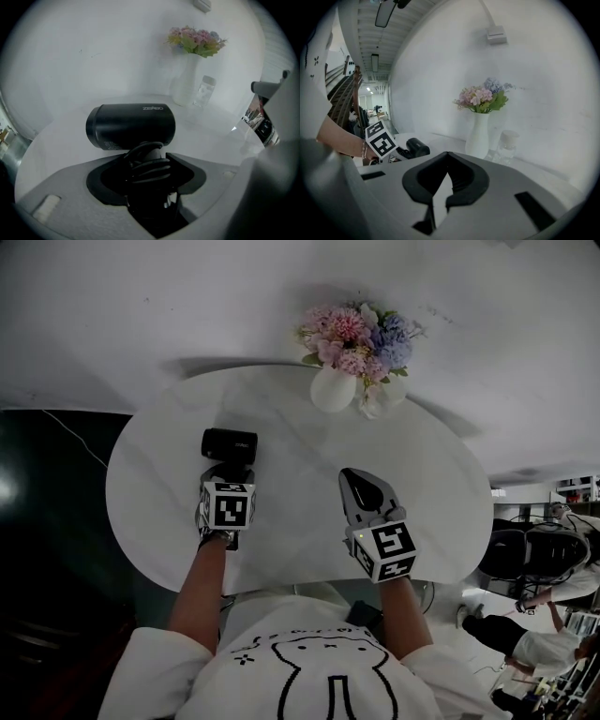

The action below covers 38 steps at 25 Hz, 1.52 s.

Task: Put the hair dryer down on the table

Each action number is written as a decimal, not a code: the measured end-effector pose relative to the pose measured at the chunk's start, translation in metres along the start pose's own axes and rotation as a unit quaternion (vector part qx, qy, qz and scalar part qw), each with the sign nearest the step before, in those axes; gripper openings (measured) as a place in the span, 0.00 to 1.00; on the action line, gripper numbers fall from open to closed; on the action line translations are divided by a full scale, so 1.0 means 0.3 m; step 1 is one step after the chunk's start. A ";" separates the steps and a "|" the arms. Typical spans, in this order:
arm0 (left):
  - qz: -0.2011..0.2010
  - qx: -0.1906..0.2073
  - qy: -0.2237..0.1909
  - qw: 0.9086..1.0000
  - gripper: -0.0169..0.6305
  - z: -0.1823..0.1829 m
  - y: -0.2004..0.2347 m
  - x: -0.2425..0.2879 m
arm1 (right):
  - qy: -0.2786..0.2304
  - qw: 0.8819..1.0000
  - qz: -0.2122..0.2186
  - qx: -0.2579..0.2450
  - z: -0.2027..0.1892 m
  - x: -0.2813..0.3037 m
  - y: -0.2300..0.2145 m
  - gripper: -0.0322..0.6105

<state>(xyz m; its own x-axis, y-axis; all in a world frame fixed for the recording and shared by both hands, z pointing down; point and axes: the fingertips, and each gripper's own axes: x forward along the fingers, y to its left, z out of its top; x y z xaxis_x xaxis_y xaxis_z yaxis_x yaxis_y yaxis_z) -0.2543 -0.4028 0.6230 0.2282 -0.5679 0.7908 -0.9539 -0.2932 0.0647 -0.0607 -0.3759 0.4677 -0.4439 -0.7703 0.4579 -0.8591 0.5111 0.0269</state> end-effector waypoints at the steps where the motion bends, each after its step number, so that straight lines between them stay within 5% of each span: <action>1: 0.002 -0.001 0.000 1.000 0.41 0.001 0.000 0.000 | 0.000 1.000 0.000 0.001 -0.001 0.001 0.004 0.05; 7: 0.003 -0.015 -0.003 1.000 0.42 0.006 -0.006 -0.001 | -0.001 1.000 -0.008 0.009 -0.004 0.006 0.027 0.05; 15: -0.007 -0.031 -0.016 0.999 0.57 0.006 -0.018 -0.008 | 0.005 0.999 -0.033 0.017 -0.037 -0.038 0.038 0.05; 38: 0.024 -0.045 -0.121 0.991 0.57 0.069 -0.033 -0.364 | -0.088 0.995 -0.046 0.007 0.102 -0.284 0.099 0.05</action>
<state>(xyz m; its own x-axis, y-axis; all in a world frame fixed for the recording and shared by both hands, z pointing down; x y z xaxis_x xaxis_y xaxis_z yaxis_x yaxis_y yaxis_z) -0.2658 -0.3539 0.5234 0.2125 -0.7505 0.6258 -0.9756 -0.1988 0.0930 -0.0562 -0.3068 0.4023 -0.3991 -0.8696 0.2908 -0.9015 0.4300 0.0486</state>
